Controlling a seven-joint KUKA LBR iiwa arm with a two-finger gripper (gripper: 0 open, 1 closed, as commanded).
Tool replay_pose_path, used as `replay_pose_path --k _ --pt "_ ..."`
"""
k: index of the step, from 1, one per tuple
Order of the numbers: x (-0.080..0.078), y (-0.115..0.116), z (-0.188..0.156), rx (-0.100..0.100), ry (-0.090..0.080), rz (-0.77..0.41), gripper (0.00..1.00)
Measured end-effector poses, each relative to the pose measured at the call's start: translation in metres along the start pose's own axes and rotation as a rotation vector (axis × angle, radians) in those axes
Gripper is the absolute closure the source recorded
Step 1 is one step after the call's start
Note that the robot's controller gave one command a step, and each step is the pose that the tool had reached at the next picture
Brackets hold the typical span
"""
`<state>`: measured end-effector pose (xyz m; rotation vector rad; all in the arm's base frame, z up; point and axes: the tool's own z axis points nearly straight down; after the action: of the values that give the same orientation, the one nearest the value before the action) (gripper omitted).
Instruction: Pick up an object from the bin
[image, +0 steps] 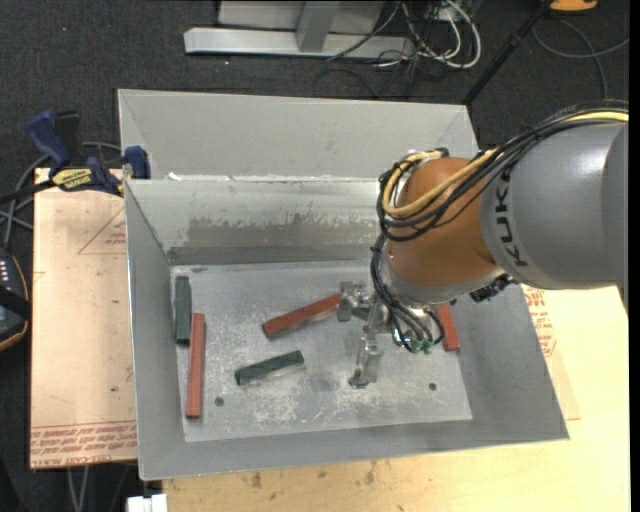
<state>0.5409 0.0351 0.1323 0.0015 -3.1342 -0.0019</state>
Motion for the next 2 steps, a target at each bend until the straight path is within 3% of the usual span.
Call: replay_pose_path --k 1,2 --pt "-0.084 0.062 0.065 -0.003 -0.011 0.023 0.00" --pt "-0.055 -0.011 0.038 0.004 -0.008 -0.164 0.00"
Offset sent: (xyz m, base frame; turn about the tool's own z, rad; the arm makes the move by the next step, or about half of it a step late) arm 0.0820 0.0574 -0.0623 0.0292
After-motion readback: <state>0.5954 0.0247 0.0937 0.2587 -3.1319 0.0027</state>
